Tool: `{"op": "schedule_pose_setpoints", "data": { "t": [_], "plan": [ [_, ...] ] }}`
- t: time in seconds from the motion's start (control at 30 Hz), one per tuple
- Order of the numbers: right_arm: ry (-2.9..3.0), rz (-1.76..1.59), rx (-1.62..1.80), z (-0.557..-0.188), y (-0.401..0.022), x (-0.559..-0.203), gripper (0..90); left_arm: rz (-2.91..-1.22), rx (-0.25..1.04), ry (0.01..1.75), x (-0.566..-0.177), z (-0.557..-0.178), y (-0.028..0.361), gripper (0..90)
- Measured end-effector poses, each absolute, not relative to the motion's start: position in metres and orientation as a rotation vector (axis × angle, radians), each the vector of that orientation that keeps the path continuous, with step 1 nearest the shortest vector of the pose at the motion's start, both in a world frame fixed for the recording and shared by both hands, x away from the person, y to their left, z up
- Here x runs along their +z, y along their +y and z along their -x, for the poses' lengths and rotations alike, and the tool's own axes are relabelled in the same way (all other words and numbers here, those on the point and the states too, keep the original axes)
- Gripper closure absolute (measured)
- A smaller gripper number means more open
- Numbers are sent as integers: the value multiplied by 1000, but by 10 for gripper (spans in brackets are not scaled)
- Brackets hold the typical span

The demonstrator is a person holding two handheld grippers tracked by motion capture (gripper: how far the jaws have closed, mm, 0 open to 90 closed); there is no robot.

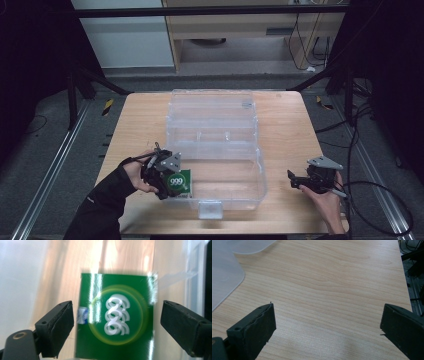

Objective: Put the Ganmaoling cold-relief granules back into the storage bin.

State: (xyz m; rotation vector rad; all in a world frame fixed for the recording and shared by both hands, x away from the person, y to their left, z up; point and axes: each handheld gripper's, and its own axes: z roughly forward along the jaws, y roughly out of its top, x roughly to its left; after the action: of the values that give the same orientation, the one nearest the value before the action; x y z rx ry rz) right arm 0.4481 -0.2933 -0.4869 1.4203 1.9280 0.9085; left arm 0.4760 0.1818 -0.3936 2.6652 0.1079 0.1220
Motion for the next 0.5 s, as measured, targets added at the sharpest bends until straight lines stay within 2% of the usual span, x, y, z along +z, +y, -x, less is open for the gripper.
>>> {"op": "schedule_pose_setpoints", "data": {
  "t": [0.23, 0.5],
  "plan": [
    [1916, -1421, 916, -447, -294, -485, 6, -2598, 206, 152, -374, -473, 196, 142],
    [1908, -1427, 911, -447, -296, -485, 7, -2489, 301, 298, -362, -468, 228, 177]
  ]
}}
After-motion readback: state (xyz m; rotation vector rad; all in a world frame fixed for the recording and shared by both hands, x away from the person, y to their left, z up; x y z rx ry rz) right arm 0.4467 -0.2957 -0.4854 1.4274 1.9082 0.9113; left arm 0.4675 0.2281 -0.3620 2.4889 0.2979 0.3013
